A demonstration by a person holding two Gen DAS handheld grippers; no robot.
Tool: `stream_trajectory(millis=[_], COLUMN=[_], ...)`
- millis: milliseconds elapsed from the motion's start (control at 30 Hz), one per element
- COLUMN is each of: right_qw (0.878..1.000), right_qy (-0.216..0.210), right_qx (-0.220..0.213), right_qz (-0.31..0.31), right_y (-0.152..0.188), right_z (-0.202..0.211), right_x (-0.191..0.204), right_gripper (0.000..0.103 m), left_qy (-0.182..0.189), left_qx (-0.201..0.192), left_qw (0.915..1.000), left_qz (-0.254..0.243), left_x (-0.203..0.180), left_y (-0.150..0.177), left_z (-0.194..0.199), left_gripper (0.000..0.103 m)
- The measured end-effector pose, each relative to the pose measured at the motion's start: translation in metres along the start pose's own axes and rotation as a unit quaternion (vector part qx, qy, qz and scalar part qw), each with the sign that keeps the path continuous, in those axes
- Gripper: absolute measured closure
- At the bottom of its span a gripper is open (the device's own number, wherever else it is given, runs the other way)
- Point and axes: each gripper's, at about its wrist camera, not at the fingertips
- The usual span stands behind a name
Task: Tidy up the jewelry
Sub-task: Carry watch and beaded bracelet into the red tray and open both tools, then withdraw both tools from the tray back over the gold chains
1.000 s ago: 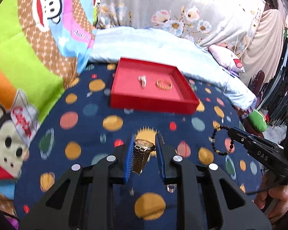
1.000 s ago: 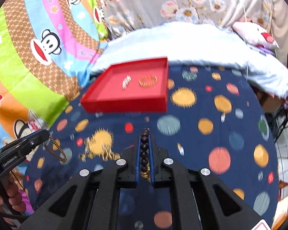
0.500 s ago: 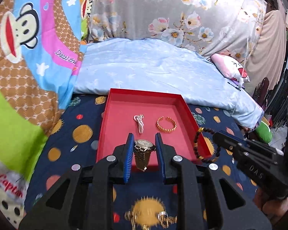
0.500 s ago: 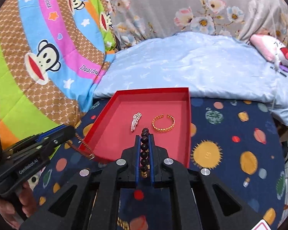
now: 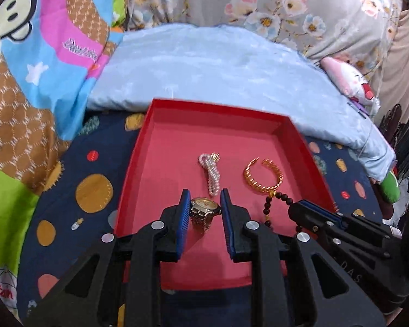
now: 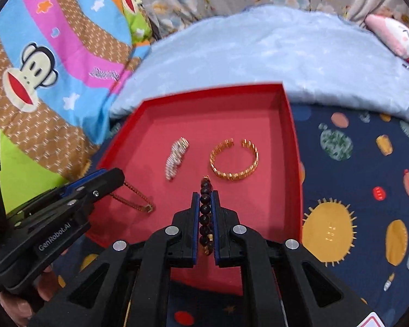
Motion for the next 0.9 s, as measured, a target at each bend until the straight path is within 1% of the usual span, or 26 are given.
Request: stream_trajectory(millis=[33, 67, 100, 133, 167, 200, 267, 400, 467, 600, 667, 767, 900], right_qw=[1.0, 0.999, 0.999, 0.998, 0.997, 0.996, 0.996, 0.997, 0.997, 0.998, 0.999, 0.999, 1.0], right_qy=[0.015, 0.032, 0.042, 0.049, 0.053, 0.053, 0.044, 0.024, 0.015, 0.01, 0.012, 0.017, 0.018], right_qx=[-0.003, -0.011, -0.023, -0.037, -0.051, -0.063, -0.073, -0.076, -0.07, -0.056, -0.045, -0.034, -0.019], right_qz=[0.003, 0.008, 0.011, 0.013, 0.014, 0.015, 0.013, 0.01, 0.008, 0.01, 0.015, 0.019, 0.015], right_y=[0.001, 0.002, 0.003, 0.005, 0.008, 0.013, 0.024, 0.054, 0.076, 0.114, 0.136, 0.161, 0.186], right_z=[-0.002, 0.0, 0.004, 0.011, 0.018, 0.029, 0.048, 0.081, 0.096, 0.117, 0.126, 0.135, 0.14], right_x=[-0.001, -0.001, -0.002, -0.002, -0.002, -0.003, -0.005, -0.008, -0.008, -0.007, -0.007, -0.007, -0.008], right_gripper=[0.088, 0.077, 0.07, 0.058, 0.054, 0.053, 0.053, 0.053, 0.053, 0.052, 0.052, 0.052, 0.052], left_qy=[-0.008, -0.016, -0.024, -0.034, -0.041, -0.047, -0.051, -0.048, -0.047, -0.058, -0.063, -0.058, -0.053], left_qx=[0.002, -0.001, -0.006, -0.011, -0.021, -0.035, -0.049, -0.049, -0.049, -0.035, -0.026, -0.011, 0.0], left_qw=[1.0, 0.9998, 0.9996, 0.9993, 0.9988, 0.9979, 0.9967, 0.9963, 0.9963, 0.997, 0.9973, 0.998, 0.9985], left_qz=[0.004, 0.007, 0.009, 0.014, 0.02, 0.028, 0.04, 0.051, 0.053, 0.036, 0.027, 0.021, 0.015], left_x=[0.002, 0.003, 0.006, 0.008, 0.01, 0.013, 0.017, 0.021, 0.02, 0.01, 0.005, -0.001, -0.005], left_y=[0.001, 0.001, 0.002, 0.002, 0.004, 0.006, 0.011, 0.032, 0.046, 0.089, 0.109, 0.141, 0.172], left_z=[-0.004, -0.005, -0.002, 0.002, 0.009, 0.017, 0.032, 0.06, 0.073, 0.096, 0.104, 0.119, 0.135], left_gripper=[0.081, 0.079, 0.071, 0.063, 0.047, 0.036, 0.03, 0.03, 0.03, 0.03, 0.03, 0.03, 0.03])
Point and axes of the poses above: each gripper's, at about its wrist camera, not at the fingertips, and z roughly against the way its jaws point, x to its left, y to its underside, and after that the axes turned 6 degrees about -z, right-handed
